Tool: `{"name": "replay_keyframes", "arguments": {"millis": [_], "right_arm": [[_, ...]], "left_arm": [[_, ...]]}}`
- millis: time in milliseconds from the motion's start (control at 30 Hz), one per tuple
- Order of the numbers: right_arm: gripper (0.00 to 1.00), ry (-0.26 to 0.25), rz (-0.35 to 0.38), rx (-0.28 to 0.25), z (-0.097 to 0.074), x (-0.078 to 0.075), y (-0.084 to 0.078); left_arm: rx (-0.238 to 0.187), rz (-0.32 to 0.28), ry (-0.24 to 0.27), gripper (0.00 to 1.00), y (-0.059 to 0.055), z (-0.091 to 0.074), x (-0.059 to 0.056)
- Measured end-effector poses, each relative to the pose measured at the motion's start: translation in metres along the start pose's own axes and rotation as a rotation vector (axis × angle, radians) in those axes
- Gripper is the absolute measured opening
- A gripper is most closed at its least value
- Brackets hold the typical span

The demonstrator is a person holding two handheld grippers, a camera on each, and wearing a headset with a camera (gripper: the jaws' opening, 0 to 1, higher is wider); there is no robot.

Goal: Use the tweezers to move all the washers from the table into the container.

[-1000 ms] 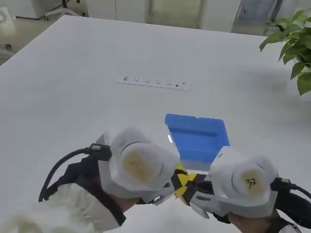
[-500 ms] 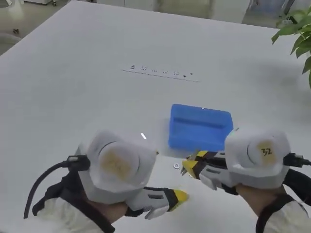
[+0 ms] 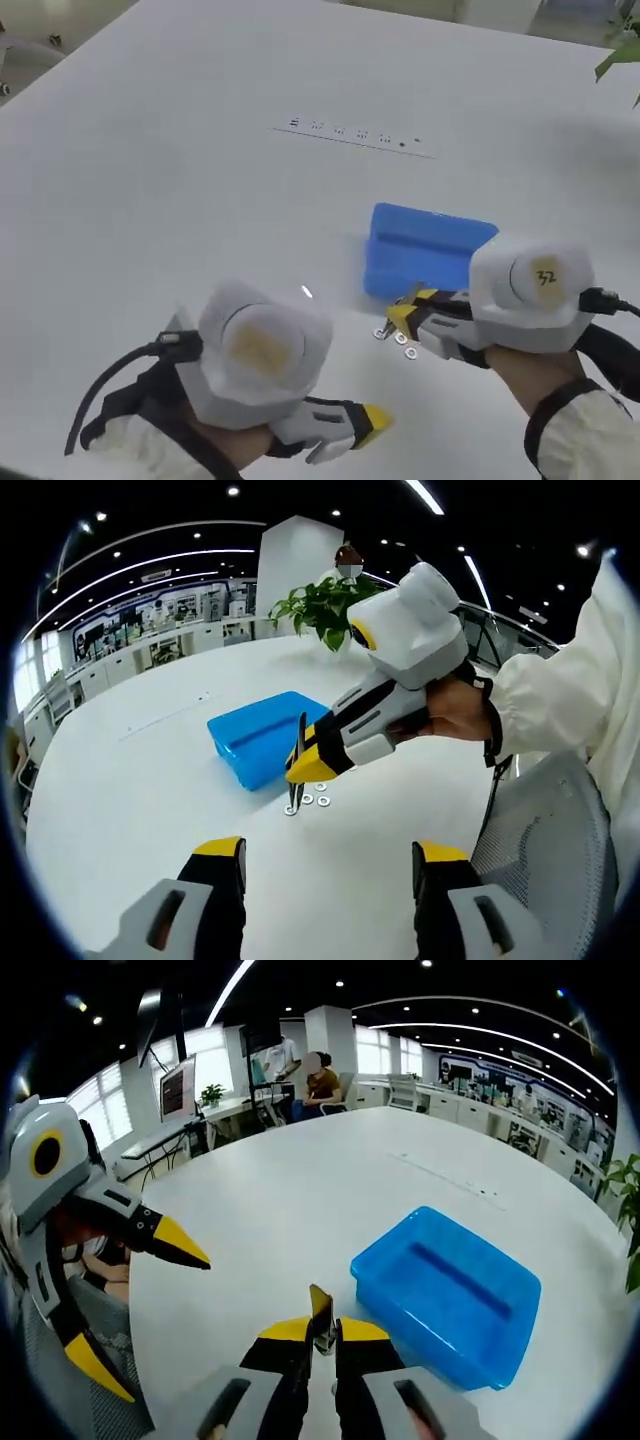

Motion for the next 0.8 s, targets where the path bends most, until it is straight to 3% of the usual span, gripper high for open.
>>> {"name": "replay_keyframes", "arguments": {"millis": [567, 800], "right_arm": [[0.03, -0.005, 0.044, 0.014, -0.001, -0.004, -0.002], [0.03, -0.005, 0.016, -0.020, -0.017, -0.002, 0.016]], "left_arm": [[0.009, 0.010, 0.005, 0.63, -0.003, 0.000, 0.000], [-0.003, 0.001, 0.016, 0.69, -0.001, -0.002, 0.002]]}}
Point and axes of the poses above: the centre of the closed fingertips' face, and the gripper's own axes: z roughly forward along the fingers, x roughly to its left, y roughly out of its top, the point moved 8 cm from there along -z, roughly backward along the fingers, and after that the axes turned 1 degree about -x, right-handed, at the moved point
